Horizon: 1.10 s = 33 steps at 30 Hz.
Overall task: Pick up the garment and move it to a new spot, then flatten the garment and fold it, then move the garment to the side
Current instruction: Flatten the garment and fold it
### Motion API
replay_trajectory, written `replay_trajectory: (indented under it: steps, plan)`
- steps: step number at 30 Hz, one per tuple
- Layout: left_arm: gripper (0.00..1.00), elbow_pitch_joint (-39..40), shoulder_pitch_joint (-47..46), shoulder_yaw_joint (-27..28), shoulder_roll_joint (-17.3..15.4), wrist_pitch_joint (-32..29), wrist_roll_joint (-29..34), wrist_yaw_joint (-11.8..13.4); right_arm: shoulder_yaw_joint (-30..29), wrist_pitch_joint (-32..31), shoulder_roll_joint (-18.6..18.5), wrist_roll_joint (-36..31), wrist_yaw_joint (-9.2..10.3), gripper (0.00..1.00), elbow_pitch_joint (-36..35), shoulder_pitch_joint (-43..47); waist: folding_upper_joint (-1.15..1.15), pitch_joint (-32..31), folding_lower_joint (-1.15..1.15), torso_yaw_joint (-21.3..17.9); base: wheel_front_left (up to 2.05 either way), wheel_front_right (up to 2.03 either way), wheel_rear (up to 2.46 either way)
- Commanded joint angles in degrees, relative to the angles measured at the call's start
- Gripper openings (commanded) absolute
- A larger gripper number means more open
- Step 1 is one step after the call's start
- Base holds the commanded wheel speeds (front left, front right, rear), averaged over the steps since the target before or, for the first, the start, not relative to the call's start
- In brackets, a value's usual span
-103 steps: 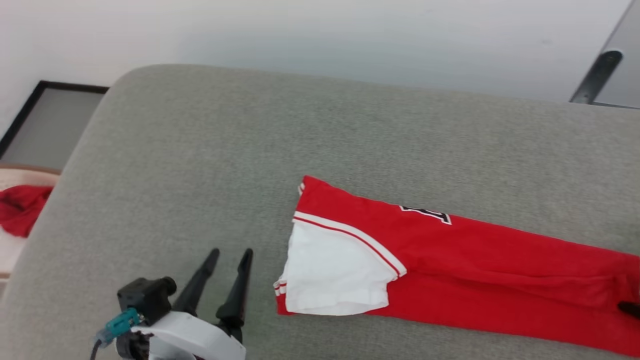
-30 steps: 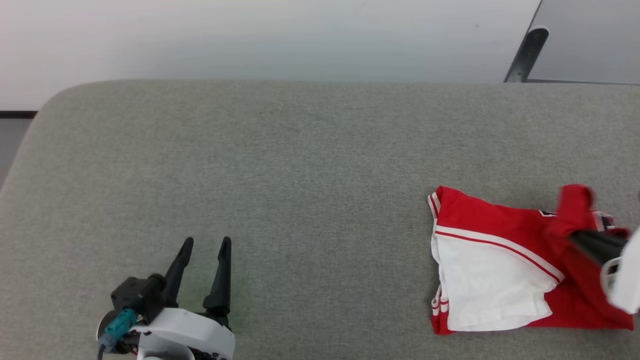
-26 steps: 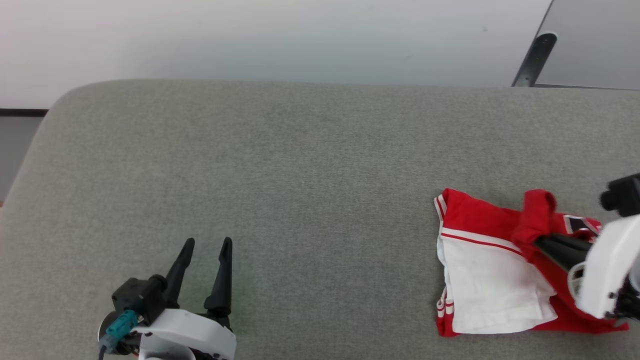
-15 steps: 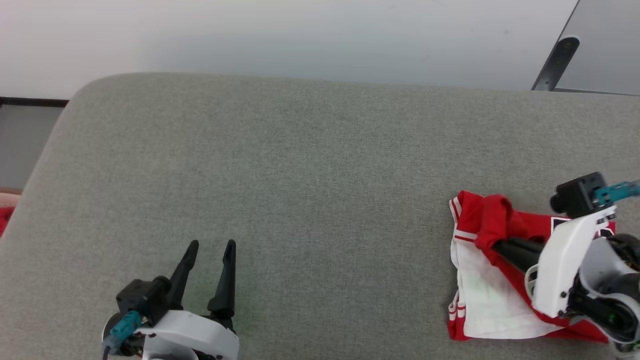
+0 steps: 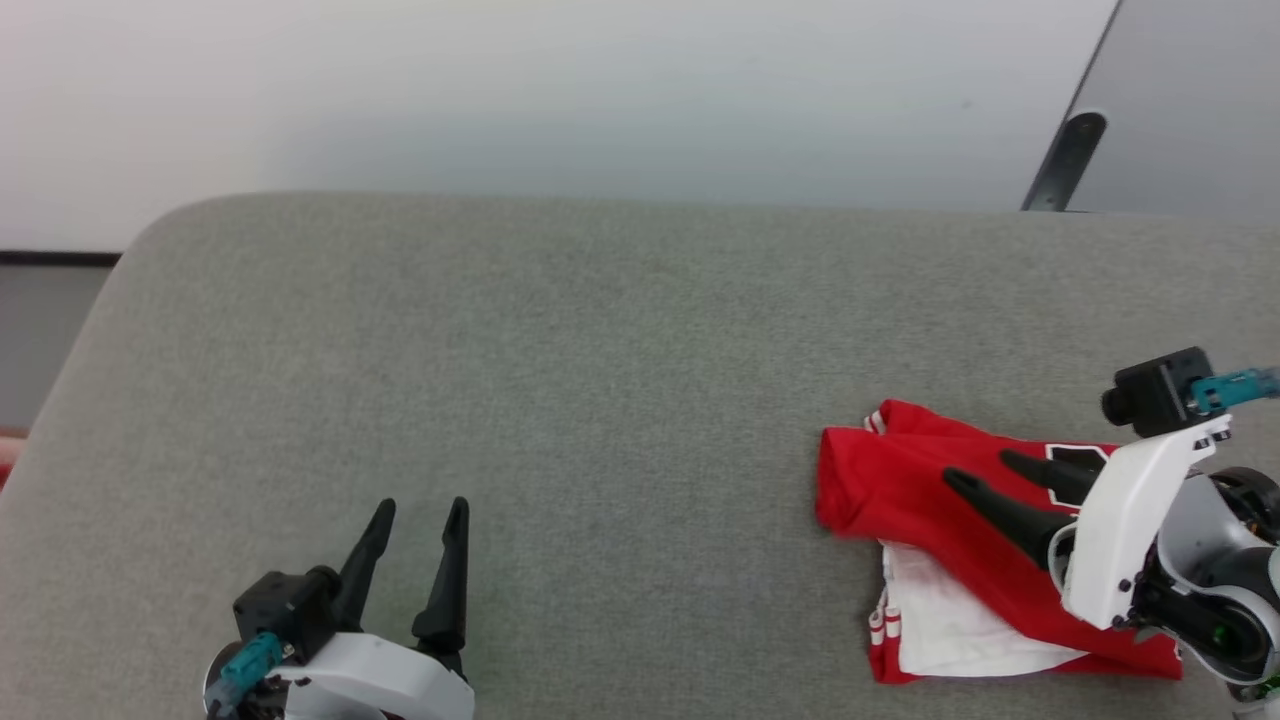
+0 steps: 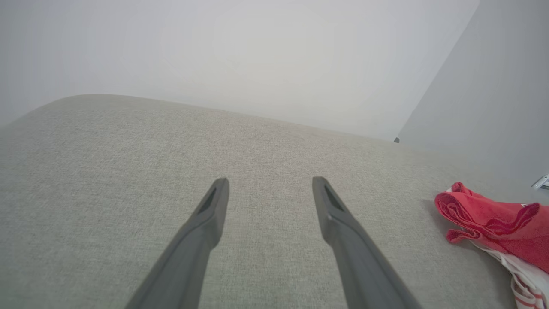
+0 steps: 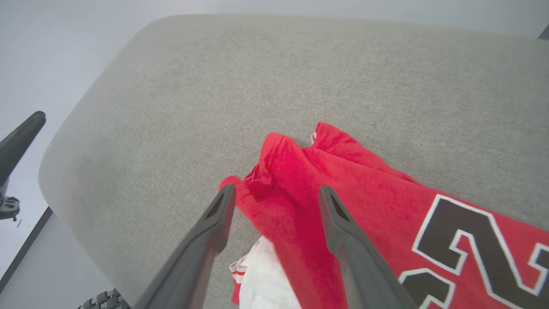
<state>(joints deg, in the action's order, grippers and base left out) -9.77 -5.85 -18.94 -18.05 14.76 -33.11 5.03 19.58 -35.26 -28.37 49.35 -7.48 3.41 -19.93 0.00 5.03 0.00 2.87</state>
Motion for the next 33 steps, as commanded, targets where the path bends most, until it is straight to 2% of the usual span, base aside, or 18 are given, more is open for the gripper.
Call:
replay_trajectory:
  steps: [1, 6, 14, 22, 33]
  plan:
    - [1.0, -0.05, 0.4, -0.11, -0.08, -0.03, -0.34, -0.23, -0.19, 0.9, -0.45, 0.33, -0.01, 1.0, 0.32, -0.31, 0.0, -1.38, 0.0, -1.36, 0.0, 0.0, 0.0]
    - [1.0, -0.55, -0.19, -0.25, -0.37, -0.56, -0.72, -0.63, -0.5, 5.99, -3.58, -0.7, -0.01, 1.0, 1.37, 0.44, 0.0, -2.91, 0.0, -2.89, 0.0, 0.0, 0.0]
    - [1.0, -2.25, -1.31, 0.08, -1.08, -0.94, -1.5, -1.27, -0.8, 17.5, -8.02, -0.7, -0.01, 1.0, 4.93, 3.02, 0.0, -5.08, 0.0, -5.5, 0.0, 0.0, 0.0]
    - [1.0, -4.14, -0.26, 1.14, -2.71, -0.7, -2.09, -1.61, -3.3, 26.73, -8.2, -0.59, -0.01, 1.0, 8.13, 6.44, 0.0, -6.95, 0.0, -7.72, 0.0, 0.0, 0.0]
    - [1.0, -1.46, 7.8, 4.35, -5.21, -0.06, -1.91, 1.26, -6.22, 31.85, -7.62, -2.43, -0.01, 1.0, 6.26, 13.04, 0.0, -8.32, 0.0, -8.16, 0.0, 0.0, 0.0]
